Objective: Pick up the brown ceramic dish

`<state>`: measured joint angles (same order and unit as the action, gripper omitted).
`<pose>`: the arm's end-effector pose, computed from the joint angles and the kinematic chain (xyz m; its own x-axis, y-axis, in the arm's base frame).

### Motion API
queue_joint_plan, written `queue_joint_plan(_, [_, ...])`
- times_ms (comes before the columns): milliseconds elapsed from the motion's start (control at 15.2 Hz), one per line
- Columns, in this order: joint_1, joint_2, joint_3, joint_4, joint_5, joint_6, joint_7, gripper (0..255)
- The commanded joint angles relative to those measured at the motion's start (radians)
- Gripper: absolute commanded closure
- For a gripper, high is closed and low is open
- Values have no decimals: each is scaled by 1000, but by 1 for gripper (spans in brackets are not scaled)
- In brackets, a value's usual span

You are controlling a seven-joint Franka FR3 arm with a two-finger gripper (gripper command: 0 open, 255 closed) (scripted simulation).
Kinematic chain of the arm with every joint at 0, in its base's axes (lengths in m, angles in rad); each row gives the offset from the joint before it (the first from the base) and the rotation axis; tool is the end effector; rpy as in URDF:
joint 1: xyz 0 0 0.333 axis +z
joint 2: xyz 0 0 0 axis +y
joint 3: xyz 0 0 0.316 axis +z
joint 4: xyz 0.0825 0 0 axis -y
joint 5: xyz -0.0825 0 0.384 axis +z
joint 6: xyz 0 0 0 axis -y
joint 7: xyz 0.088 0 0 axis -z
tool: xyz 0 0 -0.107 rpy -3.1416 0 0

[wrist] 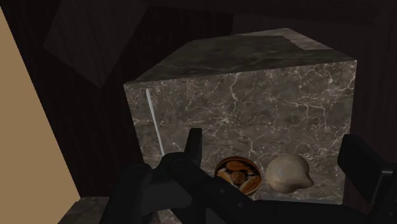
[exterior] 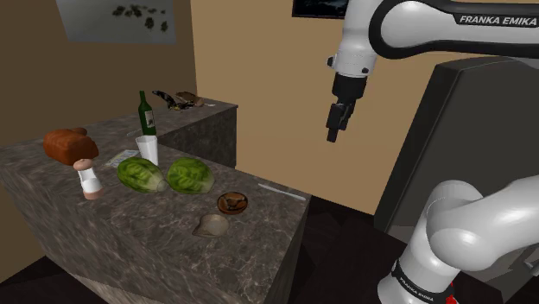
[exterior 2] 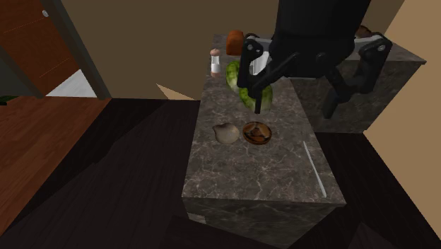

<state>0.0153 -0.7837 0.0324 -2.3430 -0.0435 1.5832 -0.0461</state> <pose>0.3087 0.0133 0.5972 0.9962 0.0852 0.0205 0.0837 -0.9942 0.0673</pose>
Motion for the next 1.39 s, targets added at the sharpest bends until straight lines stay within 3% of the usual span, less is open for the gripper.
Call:
queue_joint_plan(0, [0, 0, 0, 0, 0, 0, 0, 0])
queue_joint_plan(660, [32, 300, 60, -10, 14, 277, 27, 0])
queue_joint_plan(1320, [55, 663, 118, 106, -19, 489, 69, 0])
